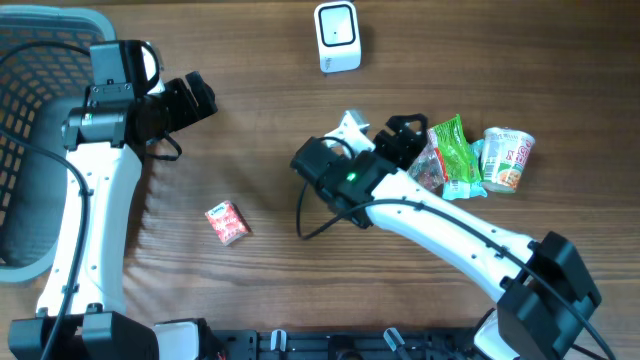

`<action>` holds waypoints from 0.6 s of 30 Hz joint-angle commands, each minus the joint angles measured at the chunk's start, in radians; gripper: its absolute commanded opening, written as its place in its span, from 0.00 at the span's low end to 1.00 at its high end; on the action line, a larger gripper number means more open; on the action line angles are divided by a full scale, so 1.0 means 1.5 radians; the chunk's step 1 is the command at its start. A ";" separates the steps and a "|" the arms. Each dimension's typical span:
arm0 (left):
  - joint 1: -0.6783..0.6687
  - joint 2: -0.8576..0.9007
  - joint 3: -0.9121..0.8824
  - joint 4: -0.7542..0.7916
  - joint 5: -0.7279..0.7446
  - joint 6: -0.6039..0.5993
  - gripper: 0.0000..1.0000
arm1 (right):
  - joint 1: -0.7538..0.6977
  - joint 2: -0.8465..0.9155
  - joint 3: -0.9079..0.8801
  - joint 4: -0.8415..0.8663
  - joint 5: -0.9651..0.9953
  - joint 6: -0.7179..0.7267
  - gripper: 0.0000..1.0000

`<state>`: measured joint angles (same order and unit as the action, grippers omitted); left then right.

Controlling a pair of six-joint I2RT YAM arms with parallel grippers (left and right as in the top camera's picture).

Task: Scan the item barcode
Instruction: 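Carry the Nescafe stick right over the scanned items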

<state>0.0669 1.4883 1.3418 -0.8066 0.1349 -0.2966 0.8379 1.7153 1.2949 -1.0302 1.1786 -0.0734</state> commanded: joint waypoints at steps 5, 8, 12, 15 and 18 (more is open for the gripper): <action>0.005 -0.005 0.004 0.002 -0.002 0.008 1.00 | -0.037 -0.007 0.003 0.127 -0.701 0.030 0.48; 0.005 -0.005 0.004 0.002 -0.002 0.008 1.00 | -0.046 -0.003 -0.013 0.177 -0.758 0.187 0.51; 0.005 -0.005 0.004 0.002 -0.002 0.008 1.00 | -0.063 0.008 -0.074 0.218 -0.725 0.319 0.34; 0.005 -0.005 0.004 0.002 -0.002 0.008 1.00 | -0.097 0.027 -0.130 0.269 -0.780 0.349 0.35; 0.005 -0.005 0.004 0.002 -0.002 0.008 1.00 | -0.143 0.046 -0.168 0.303 -0.817 0.360 0.44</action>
<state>0.0669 1.4883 1.3418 -0.8062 0.1349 -0.2966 0.6754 1.7477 1.0904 -0.6075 0.0402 0.4015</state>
